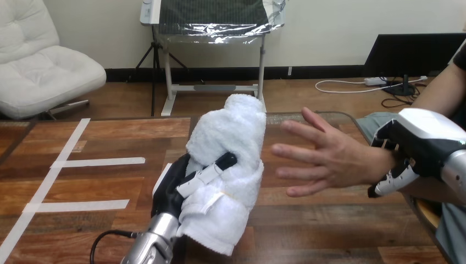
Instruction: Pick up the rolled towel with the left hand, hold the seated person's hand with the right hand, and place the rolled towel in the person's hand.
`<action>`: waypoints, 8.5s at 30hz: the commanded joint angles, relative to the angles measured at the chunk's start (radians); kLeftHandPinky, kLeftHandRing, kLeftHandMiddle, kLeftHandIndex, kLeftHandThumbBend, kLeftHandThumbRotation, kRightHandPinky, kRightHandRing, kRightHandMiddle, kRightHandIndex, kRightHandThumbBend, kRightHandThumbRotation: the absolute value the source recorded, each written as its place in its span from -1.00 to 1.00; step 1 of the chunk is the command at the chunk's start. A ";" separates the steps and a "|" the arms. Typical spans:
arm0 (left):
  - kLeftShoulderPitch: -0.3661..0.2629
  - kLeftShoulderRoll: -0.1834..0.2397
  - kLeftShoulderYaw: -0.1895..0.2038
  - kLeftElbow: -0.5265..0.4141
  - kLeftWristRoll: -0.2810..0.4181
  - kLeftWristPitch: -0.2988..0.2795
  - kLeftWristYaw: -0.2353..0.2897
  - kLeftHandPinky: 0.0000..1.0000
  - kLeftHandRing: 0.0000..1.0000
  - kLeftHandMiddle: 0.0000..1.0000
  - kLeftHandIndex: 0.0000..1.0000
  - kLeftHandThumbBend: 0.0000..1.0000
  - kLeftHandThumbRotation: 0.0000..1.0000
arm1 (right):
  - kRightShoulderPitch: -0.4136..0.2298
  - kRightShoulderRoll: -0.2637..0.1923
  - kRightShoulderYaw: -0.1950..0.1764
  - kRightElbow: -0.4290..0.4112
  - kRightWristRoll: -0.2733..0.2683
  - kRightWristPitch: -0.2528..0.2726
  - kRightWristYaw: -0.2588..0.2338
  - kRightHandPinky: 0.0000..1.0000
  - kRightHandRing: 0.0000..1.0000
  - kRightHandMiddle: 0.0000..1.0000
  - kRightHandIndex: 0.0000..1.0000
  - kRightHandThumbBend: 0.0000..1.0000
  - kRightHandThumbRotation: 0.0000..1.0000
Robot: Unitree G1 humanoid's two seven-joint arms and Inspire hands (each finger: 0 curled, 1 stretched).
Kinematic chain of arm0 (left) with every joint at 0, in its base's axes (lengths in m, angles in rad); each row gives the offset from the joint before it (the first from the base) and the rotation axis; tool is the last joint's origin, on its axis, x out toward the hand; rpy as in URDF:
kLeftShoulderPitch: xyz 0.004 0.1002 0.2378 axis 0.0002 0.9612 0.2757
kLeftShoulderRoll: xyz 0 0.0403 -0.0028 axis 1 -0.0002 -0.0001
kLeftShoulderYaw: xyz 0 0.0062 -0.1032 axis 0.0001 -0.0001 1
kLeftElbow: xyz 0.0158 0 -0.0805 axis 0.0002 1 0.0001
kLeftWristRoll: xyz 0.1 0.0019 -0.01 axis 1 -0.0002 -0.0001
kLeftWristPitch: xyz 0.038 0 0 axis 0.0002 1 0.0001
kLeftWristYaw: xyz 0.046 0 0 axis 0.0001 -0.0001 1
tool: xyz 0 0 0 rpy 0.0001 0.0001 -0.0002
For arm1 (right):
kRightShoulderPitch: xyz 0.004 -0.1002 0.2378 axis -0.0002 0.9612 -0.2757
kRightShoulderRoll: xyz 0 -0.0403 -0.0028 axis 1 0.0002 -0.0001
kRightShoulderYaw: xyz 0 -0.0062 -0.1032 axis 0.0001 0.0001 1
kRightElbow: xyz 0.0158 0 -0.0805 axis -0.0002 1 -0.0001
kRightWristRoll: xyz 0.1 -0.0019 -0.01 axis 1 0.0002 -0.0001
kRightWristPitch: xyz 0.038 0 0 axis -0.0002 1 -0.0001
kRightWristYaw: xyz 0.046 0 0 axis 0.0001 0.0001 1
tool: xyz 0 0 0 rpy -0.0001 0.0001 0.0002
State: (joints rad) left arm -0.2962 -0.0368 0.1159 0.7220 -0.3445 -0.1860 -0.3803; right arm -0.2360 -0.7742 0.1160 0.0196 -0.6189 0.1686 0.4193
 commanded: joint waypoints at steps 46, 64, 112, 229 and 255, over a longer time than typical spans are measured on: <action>-0.394 -0.162 -0.025 0.227 0.158 -0.110 0.092 -0.57 -0.38 -0.23 -0.02 0.34 -0.89 | -0.069 -0.010 -0.039 -0.144 -0.011 0.038 0.014 -0.22 -0.09 0.04 0.01 0.58 -1.00; -0.465 -0.256 -0.033 0.286 0.152 -0.099 0.105 -0.53 -0.37 -0.24 -0.05 0.31 -0.95 | -0.082 -0.003 -0.045 -0.169 0.003 0.031 0.013 -0.19 -0.06 0.05 0.00 0.58 -1.00; -0.442 -0.316 -0.075 0.300 0.105 -0.102 0.092 -0.61 -0.42 -0.25 -0.11 0.40 -0.84 | -0.059 -0.005 -0.046 -0.180 -0.006 0.060 0.016 -0.19 -0.06 0.05 0.01 0.56 -1.00; 0.381 0.141 -0.149 -0.730 0.323 -0.411 0.075 0.35 0.53 0.61 0.74 0.09 0.19 | 0.432 0.456 -0.066 -0.684 0.063 -0.165 -0.437 0.79 0.97 0.91 0.67 -0.04 -1.00; 0.447 0.039 -0.134 -0.712 0.477 -0.550 0.361 0.24 0.44 0.59 0.77 -0.14 0.84 | 0.464 0.594 0.016 -0.581 0.000 -0.368 -0.625 1.00 1.00 1.00 0.78 -0.87 -1.00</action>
State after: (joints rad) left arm 0.1719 0.0238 -0.0167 0.0199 0.1095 -0.7028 -0.0528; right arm 0.2720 -0.1994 0.0979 -0.5548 -0.6086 -0.1333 -0.1777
